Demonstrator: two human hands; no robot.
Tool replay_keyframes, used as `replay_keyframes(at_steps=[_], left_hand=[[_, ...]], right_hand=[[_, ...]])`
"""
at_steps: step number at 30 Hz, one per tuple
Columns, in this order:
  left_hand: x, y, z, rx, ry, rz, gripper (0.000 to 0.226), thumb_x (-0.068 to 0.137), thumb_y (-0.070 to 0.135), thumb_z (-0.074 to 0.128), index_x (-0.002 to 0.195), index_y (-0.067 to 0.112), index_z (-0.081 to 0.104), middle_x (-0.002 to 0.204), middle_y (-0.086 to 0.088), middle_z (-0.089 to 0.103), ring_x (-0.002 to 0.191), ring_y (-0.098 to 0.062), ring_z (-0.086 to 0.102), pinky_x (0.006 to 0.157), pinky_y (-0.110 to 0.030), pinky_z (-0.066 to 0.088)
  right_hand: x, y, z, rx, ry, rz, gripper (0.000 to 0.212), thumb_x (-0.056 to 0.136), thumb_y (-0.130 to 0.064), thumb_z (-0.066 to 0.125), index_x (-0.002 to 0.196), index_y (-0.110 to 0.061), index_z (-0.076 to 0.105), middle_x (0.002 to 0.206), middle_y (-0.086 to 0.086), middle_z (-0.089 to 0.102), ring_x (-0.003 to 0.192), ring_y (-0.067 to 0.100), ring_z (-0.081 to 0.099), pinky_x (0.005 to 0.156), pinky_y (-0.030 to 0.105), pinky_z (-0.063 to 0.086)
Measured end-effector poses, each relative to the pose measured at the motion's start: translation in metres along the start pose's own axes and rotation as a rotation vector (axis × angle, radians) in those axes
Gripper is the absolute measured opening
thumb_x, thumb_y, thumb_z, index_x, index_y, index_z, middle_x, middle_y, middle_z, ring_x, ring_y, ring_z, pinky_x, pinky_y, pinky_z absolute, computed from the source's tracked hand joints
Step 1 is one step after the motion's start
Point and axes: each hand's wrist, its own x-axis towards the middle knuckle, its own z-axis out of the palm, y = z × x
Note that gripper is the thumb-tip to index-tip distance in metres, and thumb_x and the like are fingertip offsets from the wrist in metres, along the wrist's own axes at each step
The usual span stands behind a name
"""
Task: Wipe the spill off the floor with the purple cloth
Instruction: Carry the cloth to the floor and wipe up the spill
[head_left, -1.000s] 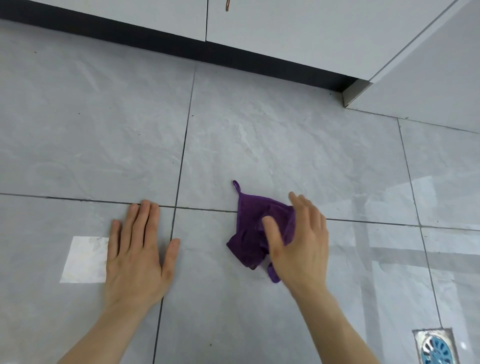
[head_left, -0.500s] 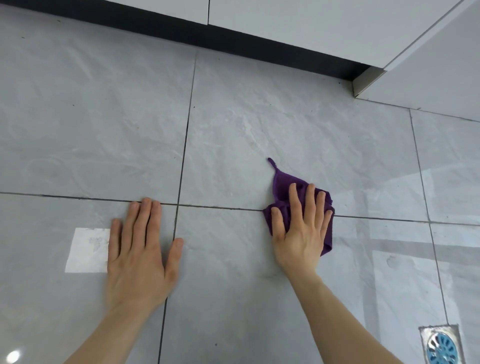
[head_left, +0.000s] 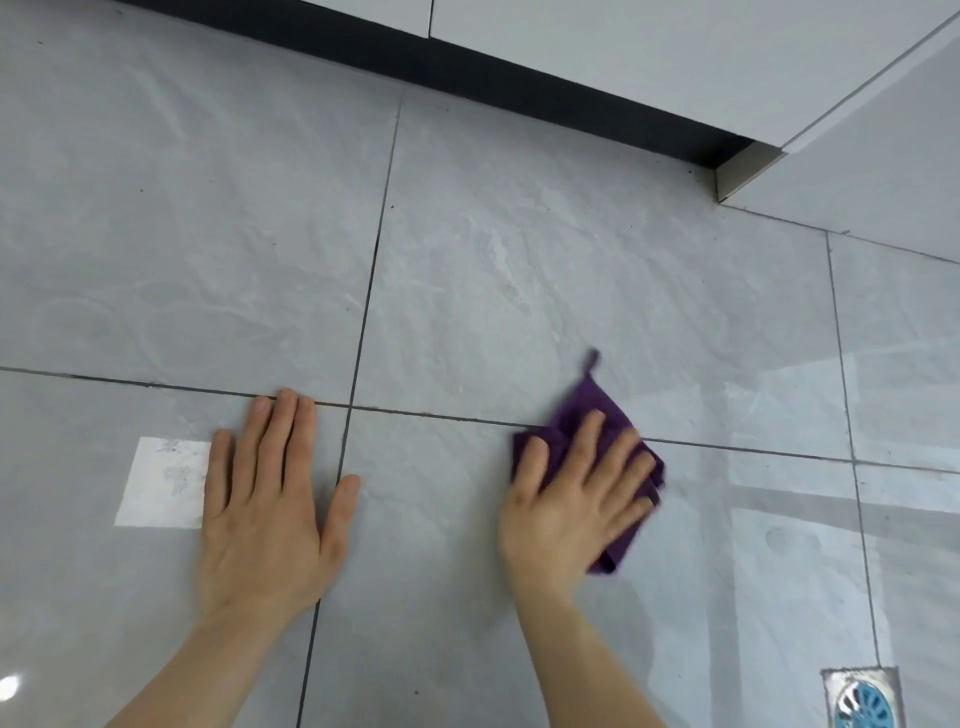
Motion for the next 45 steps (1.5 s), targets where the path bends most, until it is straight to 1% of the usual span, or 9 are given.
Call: replay_keyframes(at_steps=[6,14,23,28,32,37,41,43,45], left_hand=[[0.002,-0.009,0.001,-0.002,0.022,-0.017,0.079,0.096,0.052,0.029,0.160,0.007,0.019,0.170,-0.011,0.020,0.160,-0.025,0.011,0.129,-0.053,0.012],[0.010,-0.014,0.003,-0.025,0.038,-0.029,0.075,0.099,0.050,0.025,0.160,0.007,0.018,0.170,-0.011,0.020,0.160,-0.024,0.011,0.129,-0.051,0.009],[0.008,-0.015,0.002,-0.045,0.012,-0.017,0.076,0.099,0.051,0.025,0.161,0.009,0.014,0.172,-0.008,0.016,0.160,-0.021,0.006,0.130,-0.051,0.008],[0.010,-0.013,-0.006,-0.189,0.004,-0.043,0.082,0.095,0.058,0.029,0.162,0.013,0.014,0.172,-0.004,0.014,0.160,-0.018,0.005,0.130,-0.049,0.005],[-0.001,0.015,-0.026,-0.256,-0.054,0.207,0.084,0.090,0.063,0.044,0.159,0.017,0.025,0.167,0.001,0.027,0.158,-0.018,0.018,0.129,-0.044,0.010],[-0.034,0.049,-0.027,-0.178,-0.315,0.571,0.096,0.080,0.074,0.053,0.160,0.036,0.017,0.166,0.020,0.021,0.156,-0.006,0.016,0.125,-0.031,0.011],[-0.049,0.046,-0.021,-0.062,-0.336,0.571,0.098,0.074,0.065,0.056,0.160,0.035,0.019,0.168,0.016,0.021,0.156,-0.011,0.020,0.125,-0.032,0.014],[-0.054,0.049,-0.019,-0.041,-0.340,0.533,0.098,0.074,0.061,0.062,0.159,0.035,0.022,0.167,0.014,0.028,0.154,-0.012,0.030,0.124,-0.031,0.028],[-0.057,0.053,-0.019,-0.054,-0.347,0.500,0.096,0.069,0.056,0.073,0.155,0.034,0.033,0.160,0.012,0.042,0.145,-0.013,0.046,0.111,-0.032,0.047]], right_hand=[[-0.023,-0.058,0.011,-0.054,-0.226,-0.536,0.064,0.104,-0.057,0.034,0.160,-0.027,0.026,0.172,0.008,0.012,0.159,0.031,-0.001,0.126,0.061,0.006],[-0.072,0.009,-0.009,-0.089,-0.420,-0.896,0.065,0.104,-0.059,0.038,0.161,-0.033,0.021,0.172,0.001,0.011,0.160,0.030,0.003,0.124,0.061,0.015],[-0.074,0.050,-0.028,-0.094,-0.481,-0.876,0.064,0.102,-0.063,0.037,0.159,-0.039,0.023,0.172,-0.002,0.013,0.160,0.027,0.007,0.121,0.060,0.018],[-0.067,0.044,-0.047,0.187,-0.467,-0.723,0.083,0.093,-0.068,0.052,0.160,-0.027,0.026,0.171,-0.003,0.019,0.159,0.018,0.012,0.126,0.054,0.019],[-0.046,0.056,-0.065,0.189,-0.354,-0.531,0.098,0.087,-0.076,0.055,0.160,-0.019,0.025,0.170,-0.007,0.021,0.158,0.011,0.011,0.126,0.046,0.021],[-0.037,0.065,-0.070,0.089,-0.473,-0.798,0.101,0.086,-0.079,0.055,0.161,-0.021,0.023,0.170,-0.008,0.020,0.159,0.011,0.011,0.127,0.041,0.022],[-0.036,0.066,-0.066,0.048,-0.563,-0.931,0.096,0.085,-0.061,0.062,0.161,-0.021,0.022,0.170,-0.007,0.017,0.159,0.011,0.004,0.127,0.040,0.024],[-0.038,0.066,-0.064,0.024,-0.577,-0.919,0.095,0.083,-0.056,0.065,0.161,-0.023,0.022,0.170,-0.006,0.019,0.159,0.014,0.009,0.126,0.037,0.027],[-0.040,0.065,-0.063,0.024,-0.563,-0.898,0.089,0.081,-0.048,0.072,0.157,-0.024,0.032,0.167,-0.004,0.032,0.156,0.018,0.024,0.121,0.036,0.035]])
